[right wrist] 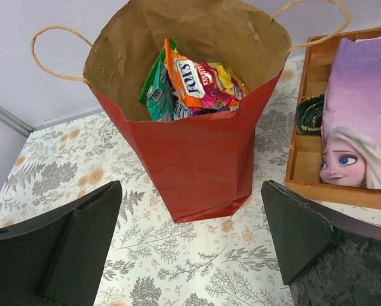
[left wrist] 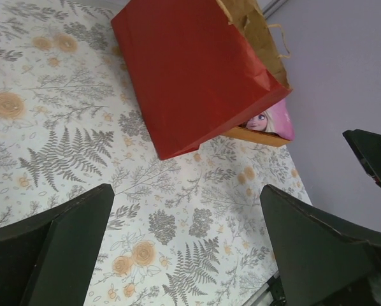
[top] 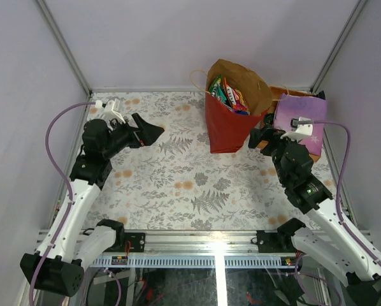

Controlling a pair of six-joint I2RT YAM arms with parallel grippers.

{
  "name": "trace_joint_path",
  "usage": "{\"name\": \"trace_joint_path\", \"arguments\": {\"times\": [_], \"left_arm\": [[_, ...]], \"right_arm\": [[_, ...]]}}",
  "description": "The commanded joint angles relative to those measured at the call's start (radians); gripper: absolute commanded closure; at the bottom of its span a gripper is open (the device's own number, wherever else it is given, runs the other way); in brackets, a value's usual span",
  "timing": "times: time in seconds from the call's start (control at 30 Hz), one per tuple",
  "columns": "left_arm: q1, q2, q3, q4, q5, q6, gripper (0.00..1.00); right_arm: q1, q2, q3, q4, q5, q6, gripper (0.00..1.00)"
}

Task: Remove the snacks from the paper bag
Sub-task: Adjust the paper bag at the center of the board.

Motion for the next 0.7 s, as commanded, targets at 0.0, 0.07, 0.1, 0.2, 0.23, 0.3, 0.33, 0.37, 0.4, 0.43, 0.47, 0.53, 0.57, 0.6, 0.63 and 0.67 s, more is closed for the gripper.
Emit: {"name": "trace_joint_path", "arguments": {"times": [0.0, 0.07, 0.1, 0.2, 0.23, 0.3, 0.33, 0.37, 0.4, 0.43, 0.47, 0.53, 0.57, 0.6, 0.63, 0.67], "left_arm": [[-0.038, 0.024, 0.064, 0.098, 0.051, -0.015, 0.00], [-0.095, 0.051, 0.095, 0.103, -0.004, 0.000, 0.00], [-0.135, 0.071, 0.117, 0.100, -0.046, 0.015, 0.00], [-0.285, 0.161, 0.204, 0.076, -0.228, 0.073, 0.00], [-0.340, 0.199, 0.234, 0.071, -0.317, 0.081, 0.00], [-0.427, 0.276, 0.292, 0.076, -0.462, 0.088, 0.00], [-0.466, 0.328, 0.321, 0.081, -0.520, 0.093, 0.00], [-0.485, 0.371, 0.361, 0.088, -0.546, 0.099, 0.00], [-0.490, 0.426, 0.419, 0.075, -0.508, 0.114, 0.00], [-0.492, 0.500, 0.512, 0.016, -0.468, 0.131, 0.00], [-0.493, 0.576, 0.624, -0.079, -0.436, 0.147, 0.00], [-0.511, 0.686, 0.780, -0.198, -0.442, 0.182, 0.00], [-0.527, 0.702, 0.796, -0.194, -0.483, 0.206, 0.00], [-0.541, 0.700, 0.784, -0.142, -0.533, 0.232, 0.00], [-0.550, 0.685, 0.754, -0.085, -0.572, 0.247, 0.00], [-0.551, 0.664, 0.717, -0.035, -0.597, 0.251, 0.00]], "right_arm": [[-0.008, -0.055, -0.004, 0.061, 0.081, -0.035, 0.01], [-0.009, -0.084, -0.041, 0.086, 0.091, -0.054, 0.01], [-0.009, -0.090, -0.057, 0.106, 0.082, -0.078, 0.01], [-0.010, -0.038, -0.011, 0.022, 0.098, -0.071, 0.01], [-0.010, 0.001, 0.027, -0.025, 0.099, -0.069, 0.01], [-0.010, 0.083, 0.114, -0.103, 0.097, -0.062, 0.01], [-0.010, 0.121, 0.158, -0.131, 0.091, -0.063, 0.01], [-0.011, 0.153, 0.211, -0.144, 0.088, -0.064, 0.01], [-0.010, 0.179, 0.246, -0.148, 0.093, -0.063, 0.01], [-0.011, 0.196, 0.273, -0.141, 0.109, -0.060, 0.01], [-0.011, 0.207, 0.290, -0.122, 0.133, -0.059, 0.01], [-0.016, 0.228, 0.316, -0.079, 0.172, -0.060, 0.01], [-0.024, 0.247, 0.337, -0.072, 0.182, -0.058, 0.01], [-0.038, 0.271, 0.367, -0.081, 0.190, -0.053, 0.01], [-0.059, 0.305, 0.393, -0.096, 0.189, -0.042, 0.01], [-0.088, 0.333, 0.419, -0.111, 0.176, -0.027, 0.01]]}}
